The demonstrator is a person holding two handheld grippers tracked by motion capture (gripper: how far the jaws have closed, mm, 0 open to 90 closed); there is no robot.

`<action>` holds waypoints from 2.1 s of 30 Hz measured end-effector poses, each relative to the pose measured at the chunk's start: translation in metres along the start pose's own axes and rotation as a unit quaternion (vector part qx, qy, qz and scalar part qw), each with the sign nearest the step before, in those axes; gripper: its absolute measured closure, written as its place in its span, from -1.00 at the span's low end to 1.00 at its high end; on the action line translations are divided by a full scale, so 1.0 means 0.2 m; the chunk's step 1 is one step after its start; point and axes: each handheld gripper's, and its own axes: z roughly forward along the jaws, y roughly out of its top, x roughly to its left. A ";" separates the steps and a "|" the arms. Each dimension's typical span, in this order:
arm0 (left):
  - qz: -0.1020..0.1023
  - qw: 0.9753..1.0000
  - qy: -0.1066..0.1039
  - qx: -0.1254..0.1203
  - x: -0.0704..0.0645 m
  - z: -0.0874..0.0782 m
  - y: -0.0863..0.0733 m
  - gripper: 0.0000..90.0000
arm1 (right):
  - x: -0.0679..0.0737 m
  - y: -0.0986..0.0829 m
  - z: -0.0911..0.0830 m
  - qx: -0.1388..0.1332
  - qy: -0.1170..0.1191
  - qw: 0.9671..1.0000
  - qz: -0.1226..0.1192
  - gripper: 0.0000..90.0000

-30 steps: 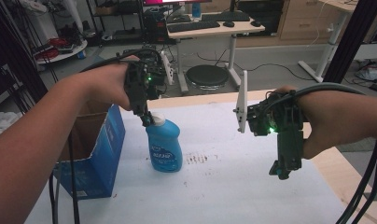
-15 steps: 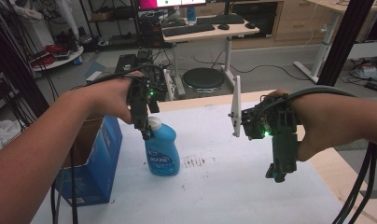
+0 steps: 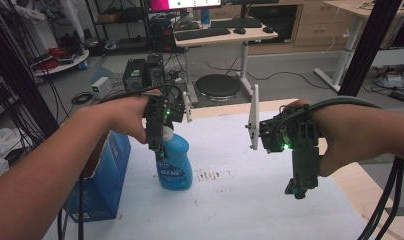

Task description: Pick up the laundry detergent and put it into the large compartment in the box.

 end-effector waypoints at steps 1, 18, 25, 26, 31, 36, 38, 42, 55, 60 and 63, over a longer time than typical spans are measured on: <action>0.001 1.000 0.000 0.001 0.00 0.00 0.00 -0.96 | 0.00 0.00 0.00 0.000 0.000 1.000 0.000 -0.93; 0.010 0.999 0.007 0.033 0.00 0.07 0.05 -0.96 | 0.01 0.00 0.00 -0.002 0.001 1.000 0.002 -0.93; 0.014 0.999 0.007 0.037 -0.01 0.09 0.05 -0.96 | 0.01 -0.01 0.00 -0.001 0.001 1.000 0.003 -0.93; 0.013 0.999 0.007 0.038 0.00 0.09 0.05 -0.96 | 0.01 -0.01 0.00 -0.001 0.000 1.000 0.002 -0.93; 0.012 0.999 0.012 0.039 0.00 0.10 0.05 -0.96 | 0.01 -0.01 -0.02 -0.008 -0.003 1.000 0.003 -0.93; 0.011 0.999 0.013 0.038 0.00 0.10 0.05 -0.96 | 0.01 0.00 -0.03 -0.002 -0.005 1.000 0.004 -0.93; 0.012 0.999 0.013 0.038 0.00 0.10 0.05 -0.96 | 0.01 0.00 -0.03 -0.002 -0.004 1.000 0.001 -0.93; 0.017 0.999 0.017 0.044 -0.01 0.11 0.05 -0.86 | 0.02 0.00 -0.03 -0.001 -0.004 1.000 0.004 -0.93; 0.019 0.998 0.018 0.050 -0.01 0.11 0.06 -0.72 | 0.01 0.00 -0.02 0.001 -0.003 1.000 0.000 -0.93; 0.020 0.998 0.022 0.049 -0.01 0.11 0.06 -0.70 | 0.02 0.01 -0.01 0.002 -0.001 1.000 0.002 -0.93; 0.020 0.998 0.023 0.050 -0.01 0.11 0.06 -0.69 | 0.01 0.01 0.00 0.001 -0.001 1.000 0.004 -0.93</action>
